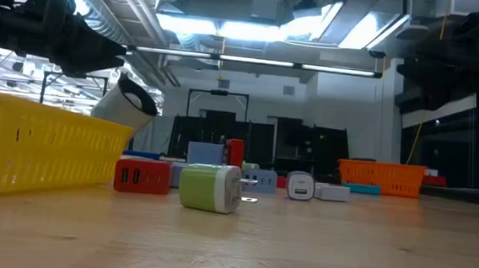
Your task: Pick & Place Office items
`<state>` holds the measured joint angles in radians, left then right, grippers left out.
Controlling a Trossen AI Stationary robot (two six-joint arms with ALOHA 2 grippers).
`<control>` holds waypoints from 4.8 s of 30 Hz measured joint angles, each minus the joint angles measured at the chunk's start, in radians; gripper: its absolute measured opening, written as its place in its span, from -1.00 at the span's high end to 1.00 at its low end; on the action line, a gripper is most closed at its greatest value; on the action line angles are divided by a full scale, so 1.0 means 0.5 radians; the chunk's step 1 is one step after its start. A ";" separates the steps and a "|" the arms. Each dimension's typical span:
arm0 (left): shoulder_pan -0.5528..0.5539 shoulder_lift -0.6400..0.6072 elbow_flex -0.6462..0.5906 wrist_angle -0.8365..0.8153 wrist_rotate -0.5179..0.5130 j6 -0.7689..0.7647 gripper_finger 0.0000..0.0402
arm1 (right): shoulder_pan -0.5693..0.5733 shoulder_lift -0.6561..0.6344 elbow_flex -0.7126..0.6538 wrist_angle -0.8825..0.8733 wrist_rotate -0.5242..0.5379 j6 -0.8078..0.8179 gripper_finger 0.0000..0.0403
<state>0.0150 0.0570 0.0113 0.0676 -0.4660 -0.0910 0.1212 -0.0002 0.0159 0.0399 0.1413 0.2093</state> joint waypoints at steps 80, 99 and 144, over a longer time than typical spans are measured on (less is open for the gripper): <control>0.013 0.189 0.206 0.422 -0.140 -1.229 -0.20 | -0.018 1.089 0.399 0.957 1.403 1.650 -0.12; 0.071 2.450 2.122 -1.032 0.494 -0.081 -0.46 | -0.018 1.086 0.399 1.122 1.247 1.552 -0.12; 0.016 3.642 2.517 -1.487 0.850 -0.047 -0.43 | -0.018 1.086 0.399 1.180 0.996 1.457 -0.12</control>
<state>0.0227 1.8780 1.2697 -0.6760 -0.0408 -0.1143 0.1120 0.5430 0.2153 0.6300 0.6392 0.9379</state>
